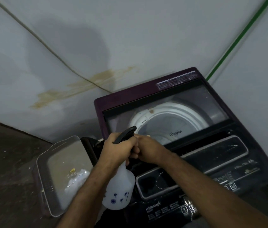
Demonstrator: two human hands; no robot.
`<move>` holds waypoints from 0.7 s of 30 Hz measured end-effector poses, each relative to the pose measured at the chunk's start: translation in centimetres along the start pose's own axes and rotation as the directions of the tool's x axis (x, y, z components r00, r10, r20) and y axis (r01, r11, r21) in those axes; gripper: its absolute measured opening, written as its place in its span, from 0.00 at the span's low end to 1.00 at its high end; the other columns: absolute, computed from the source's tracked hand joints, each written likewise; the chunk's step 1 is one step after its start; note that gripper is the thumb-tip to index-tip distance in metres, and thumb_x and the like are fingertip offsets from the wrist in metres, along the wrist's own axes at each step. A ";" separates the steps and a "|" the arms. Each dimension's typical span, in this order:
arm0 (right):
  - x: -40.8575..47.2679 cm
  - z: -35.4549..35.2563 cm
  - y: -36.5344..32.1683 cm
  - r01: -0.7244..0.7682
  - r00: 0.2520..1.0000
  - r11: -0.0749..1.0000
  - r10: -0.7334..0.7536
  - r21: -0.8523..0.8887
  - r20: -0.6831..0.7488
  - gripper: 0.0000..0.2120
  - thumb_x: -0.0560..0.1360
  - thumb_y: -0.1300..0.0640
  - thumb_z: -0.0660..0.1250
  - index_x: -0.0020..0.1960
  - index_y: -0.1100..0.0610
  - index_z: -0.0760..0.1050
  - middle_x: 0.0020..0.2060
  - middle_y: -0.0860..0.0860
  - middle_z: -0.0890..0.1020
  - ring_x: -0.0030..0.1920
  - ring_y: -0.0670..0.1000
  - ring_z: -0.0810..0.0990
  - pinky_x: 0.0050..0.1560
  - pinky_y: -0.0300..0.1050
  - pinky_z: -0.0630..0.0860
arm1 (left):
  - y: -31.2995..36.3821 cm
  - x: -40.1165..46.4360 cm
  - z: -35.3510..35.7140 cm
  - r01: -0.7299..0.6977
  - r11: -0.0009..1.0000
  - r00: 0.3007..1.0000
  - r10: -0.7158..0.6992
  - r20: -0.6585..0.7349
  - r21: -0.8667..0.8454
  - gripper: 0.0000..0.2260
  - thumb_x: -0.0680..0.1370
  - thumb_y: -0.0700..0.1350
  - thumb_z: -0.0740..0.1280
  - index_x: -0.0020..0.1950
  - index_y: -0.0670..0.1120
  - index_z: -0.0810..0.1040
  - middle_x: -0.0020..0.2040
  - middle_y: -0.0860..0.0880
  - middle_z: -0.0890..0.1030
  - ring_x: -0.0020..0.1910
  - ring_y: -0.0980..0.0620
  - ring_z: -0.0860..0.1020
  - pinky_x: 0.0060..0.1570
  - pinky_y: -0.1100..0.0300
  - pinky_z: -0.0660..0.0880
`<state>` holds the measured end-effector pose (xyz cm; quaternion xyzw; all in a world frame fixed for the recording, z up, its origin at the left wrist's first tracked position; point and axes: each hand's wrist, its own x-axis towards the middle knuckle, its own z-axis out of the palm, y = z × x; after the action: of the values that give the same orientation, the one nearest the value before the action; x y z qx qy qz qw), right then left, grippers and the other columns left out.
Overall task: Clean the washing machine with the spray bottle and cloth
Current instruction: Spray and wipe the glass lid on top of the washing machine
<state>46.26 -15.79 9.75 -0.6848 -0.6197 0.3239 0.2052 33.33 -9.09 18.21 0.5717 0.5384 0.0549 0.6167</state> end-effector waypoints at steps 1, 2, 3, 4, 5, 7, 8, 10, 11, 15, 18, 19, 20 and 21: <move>-0.6 -0.2 0.8 0.041 0.998 0.999 -0.041 0.004 -0.038 0.06 0.77 0.63 0.68 0.52 0.55 0.78 0.55 0.47 0.79 0.56 0.44 0.76 0.63 0.61 0.73 | 0.2 -0.1 0.6 -0.003 1.000 1.000 0.003 0.016 0.011 0.07 0.77 0.39 0.70 0.39 0.41 0.84 0.34 0.43 0.85 0.32 0.48 0.82 0.27 0.58 0.71; -1.0 -0.6 1.4 0.084 0.993 0.996 -0.083 0.005 -0.081 0.07 0.75 0.65 0.68 0.49 0.54 0.79 0.52 0.45 0.78 0.52 0.40 0.74 0.58 0.58 0.77 | 0.4 -0.3 1.1 -0.006 1.000 0.999 0.005 0.033 0.021 0.07 0.77 0.40 0.70 0.39 0.41 0.84 0.34 0.44 0.85 0.32 0.48 0.82 0.28 0.58 0.71; -1.7 -1.0 2.1 0.101 0.986 0.995 -0.099 0.008 -0.135 0.10 0.74 0.67 0.69 0.47 0.52 0.78 0.49 0.42 0.77 0.49 0.36 0.71 0.52 0.54 0.80 | 0.7 -0.5 1.9 -0.009 0.999 0.998 0.007 0.058 0.035 0.07 0.78 0.40 0.70 0.40 0.41 0.83 0.34 0.44 0.85 0.32 0.48 0.82 0.28 0.59 0.70; -2.1 -1.5 2.8 0.106 0.979 0.994 -0.100 0.023 -0.178 0.13 0.73 0.68 0.69 0.45 0.50 0.78 0.48 0.39 0.75 0.49 0.35 0.69 0.50 0.48 0.79 | 1.0 -0.7 2.6 -0.007 0.999 0.997 0.004 0.079 0.040 0.07 0.78 0.39 0.70 0.41 0.41 0.84 0.34 0.44 0.84 0.31 0.49 0.81 0.28 0.59 0.70; -2.8 -2.0 3.6 0.103 0.974 0.994 -0.093 0.039 -0.208 0.15 0.73 0.69 0.69 0.47 0.48 0.78 0.49 0.38 0.75 0.52 0.34 0.69 0.52 0.41 0.76 | 1.4 -0.9 3.4 -0.006 0.999 0.994 0.001 0.105 0.045 0.07 0.79 0.39 0.69 0.42 0.40 0.84 0.34 0.44 0.84 0.32 0.49 0.81 0.28 0.59 0.69; -3.8 -2.7 5.5 0.084 0.958 0.997 -0.080 0.002 -0.276 0.16 0.76 0.67 0.69 0.55 0.49 0.82 0.60 0.44 0.81 0.63 0.39 0.70 0.66 0.36 0.68 | 2.0 -1.3 4.8 -0.004 0.999 0.987 -0.004 0.158 0.052 0.07 0.80 0.40 0.69 0.44 0.39 0.84 0.35 0.43 0.84 0.32 0.48 0.82 0.27 0.59 0.69; -4.2 -3.0 6.6 0.054 0.948 0.998 -0.061 -0.030 -0.313 0.14 0.77 0.66 0.70 0.59 0.53 0.84 0.64 0.50 0.81 0.68 0.45 0.71 0.72 0.41 0.65 | 2.1 -1.5 5.5 -0.002 0.999 0.983 -0.007 0.182 0.053 0.07 0.80 0.40 0.69 0.44 0.39 0.83 0.35 0.43 0.84 0.33 0.47 0.82 0.27 0.58 0.69; -5.7 -4.1 9.0 -0.070 0.914 0.997 0.054 -0.026 -0.403 0.15 0.77 0.65 0.70 0.62 0.57 0.83 0.66 0.55 0.81 0.71 0.57 0.73 0.75 0.52 0.63 | 2.1 -1.9 6.8 0.004 0.998 0.975 -0.017 0.222 0.058 0.07 0.80 0.41 0.69 0.44 0.40 0.83 0.36 0.42 0.84 0.34 0.46 0.82 0.29 0.57 0.69; -6.6 -4.7 10.1 -0.146 0.874 0.989 0.133 0.007 -0.467 0.15 0.77 0.66 0.70 0.62 0.57 0.83 0.66 0.55 0.81 0.70 0.59 0.74 0.74 0.52 0.63 | 2.1 -2.1 7.3 0.006 0.998 0.972 -0.021 0.236 0.061 0.07 0.80 0.41 0.70 0.44 0.40 0.83 0.36 0.42 0.84 0.35 0.45 0.83 0.29 0.57 0.69; -9.0 -7.7 11.9 -0.324 0.742 0.933 0.353 0.156 -0.570 0.15 0.78 0.69 0.68 0.61 0.58 0.84 0.64 0.54 0.82 0.69 0.58 0.76 0.75 0.45 0.62 | 1.5 -3.3 8.6 -0.007 0.997 0.965 -0.014 0.261 0.083 0.08 0.80 0.42 0.70 0.44 0.40 0.83 0.36 0.42 0.85 0.35 0.45 0.83 0.28 0.57 0.69; -9.5 -9.1 10.5 -0.402 0.715 0.861 0.507 0.311 -0.481 0.13 0.82 0.64 0.66 0.63 0.56 0.83 0.62 0.48 0.83 0.60 0.54 0.81 0.61 0.44 0.78 | 1.2 -4.3 8.5 -0.023 0.995 0.967 -0.003 0.256 0.098 0.08 0.81 0.42 0.70 0.44 0.39 0.83 0.36 0.42 0.85 0.34 0.47 0.82 0.27 0.58 0.69; -9.8 -9.2 10.0 -0.376 0.686 0.826 0.553 0.420 -0.473 0.13 0.82 0.63 0.65 0.63 0.55 0.83 0.60 0.46 0.83 0.58 0.52 0.83 0.57 0.43 0.80 | 1.2 -4.7 8.3 -0.031 0.995 0.967 0.005 0.256 0.095 0.08 0.81 0.41 0.69 0.44 0.39 0.83 0.36 0.42 0.84 0.34 0.47 0.82 0.27 0.59 0.69; -10.2 -9.3 9.3 -0.306 0.660 0.789 0.579 0.532 -0.479 0.12 0.83 0.62 0.65 0.64 0.55 0.82 0.60 0.46 0.83 0.59 0.49 0.83 0.59 0.42 0.79 | 1.2 -5.0 7.9 -0.042 0.995 0.967 0.017 0.256 0.093 0.08 0.81 0.41 0.69 0.44 0.39 0.83 0.36 0.42 0.84 0.34 0.46 0.82 0.26 0.59 0.69; -10.6 -9.2 8.8 -0.222 0.636 0.744 0.600 0.630 -0.485 0.12 0.83 0.61 0.65 0.64 0.55 0.82 0.59 0.46 0.84 0.60 0.47 0.82 0.64 0.43 0.78 | 1.1 -5.1 7.6 -0.051 0.994 0.966 0.026 0.256 0.092 0.08 0.81 0.41 0.69 0.44 0.39 0.83 0.36 0.42 0.84 0.35 0.46 0.82 0.26 0.59 0.69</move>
<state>58.76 -26.42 12.25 -0.7991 -0.2136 0.2519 0.5024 37.31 -17.12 20.39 0.6139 0.4458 -0.0334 0.6506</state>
